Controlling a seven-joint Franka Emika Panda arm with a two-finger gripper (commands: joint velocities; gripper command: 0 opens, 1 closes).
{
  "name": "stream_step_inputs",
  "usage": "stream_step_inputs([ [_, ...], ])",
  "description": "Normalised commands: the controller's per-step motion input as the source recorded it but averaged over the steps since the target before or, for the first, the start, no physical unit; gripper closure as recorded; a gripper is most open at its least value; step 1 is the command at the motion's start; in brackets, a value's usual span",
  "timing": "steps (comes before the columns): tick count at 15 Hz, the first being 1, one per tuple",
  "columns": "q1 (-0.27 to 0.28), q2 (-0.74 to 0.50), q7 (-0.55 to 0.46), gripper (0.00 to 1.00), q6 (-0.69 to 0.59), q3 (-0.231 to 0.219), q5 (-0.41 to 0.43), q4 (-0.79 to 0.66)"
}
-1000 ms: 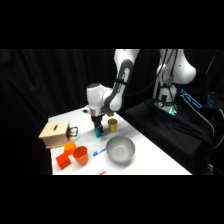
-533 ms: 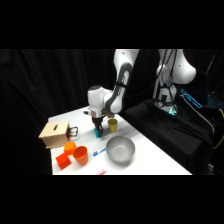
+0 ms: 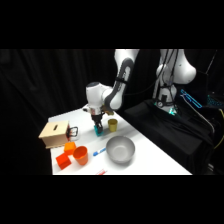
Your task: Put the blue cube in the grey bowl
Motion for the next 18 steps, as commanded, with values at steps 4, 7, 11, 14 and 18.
stream_step_inputs([
  [4,0.097,-0.43,0.13,0.75,-0.39,-0.056,-0.147,-0.11],
  [7,0.102,-0.42,0.14,0.75,-0.34,-0.016,-0.148,-0.14],
  [11,0.109,-0.43,0.12,0.75,-0.20,0.048,-0.115,-0.25],
  [14,0.111,-0.37,0.09,0.75,-0.03,0.103,-0.026,-0.30],
  [18,0.122,-0.28,0.10,0.75,0.02,0.109,0.023,-0.26],
])
